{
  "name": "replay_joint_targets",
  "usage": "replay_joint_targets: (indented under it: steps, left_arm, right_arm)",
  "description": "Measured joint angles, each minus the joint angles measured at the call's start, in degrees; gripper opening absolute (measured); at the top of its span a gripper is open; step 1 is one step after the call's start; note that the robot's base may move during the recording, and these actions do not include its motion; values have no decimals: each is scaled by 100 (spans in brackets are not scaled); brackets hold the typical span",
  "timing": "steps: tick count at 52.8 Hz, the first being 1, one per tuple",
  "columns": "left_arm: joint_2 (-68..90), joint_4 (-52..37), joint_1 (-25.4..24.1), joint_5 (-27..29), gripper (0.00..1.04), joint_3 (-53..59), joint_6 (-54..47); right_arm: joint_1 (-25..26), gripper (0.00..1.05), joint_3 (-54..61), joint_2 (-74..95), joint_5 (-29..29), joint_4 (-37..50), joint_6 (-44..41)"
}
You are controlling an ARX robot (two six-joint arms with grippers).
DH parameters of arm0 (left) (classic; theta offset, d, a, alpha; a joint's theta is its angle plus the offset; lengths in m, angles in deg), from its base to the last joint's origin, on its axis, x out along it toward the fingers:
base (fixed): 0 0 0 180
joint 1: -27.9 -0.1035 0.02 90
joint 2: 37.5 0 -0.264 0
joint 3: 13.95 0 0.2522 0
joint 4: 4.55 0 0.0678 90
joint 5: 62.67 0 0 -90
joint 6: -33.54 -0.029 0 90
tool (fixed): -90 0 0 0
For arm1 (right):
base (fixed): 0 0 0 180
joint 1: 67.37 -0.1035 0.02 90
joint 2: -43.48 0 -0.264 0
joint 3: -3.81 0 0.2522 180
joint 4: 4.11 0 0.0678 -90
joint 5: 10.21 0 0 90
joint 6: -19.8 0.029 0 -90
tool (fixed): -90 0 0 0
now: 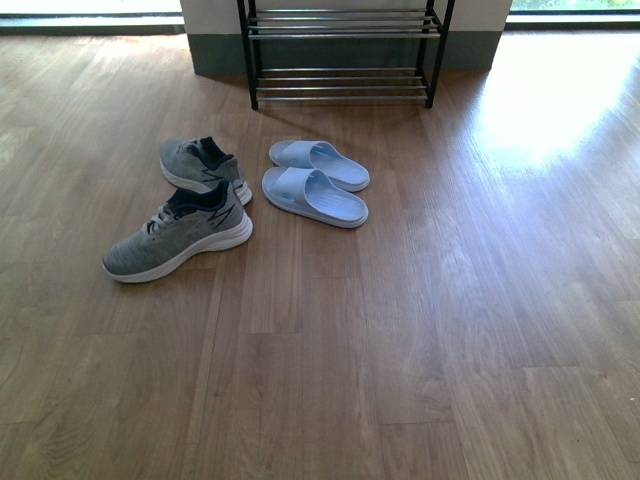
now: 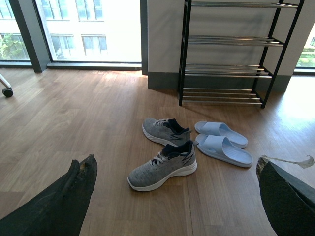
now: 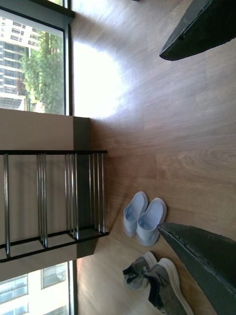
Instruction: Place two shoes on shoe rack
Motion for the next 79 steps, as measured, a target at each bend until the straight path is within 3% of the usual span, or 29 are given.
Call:
replay_joint_targets:
  steps: [79]
  left_arm:
    - [-2,0,0,0,95,0,0]
  right_arm:
    - [0,96,0,0,0,0,0]
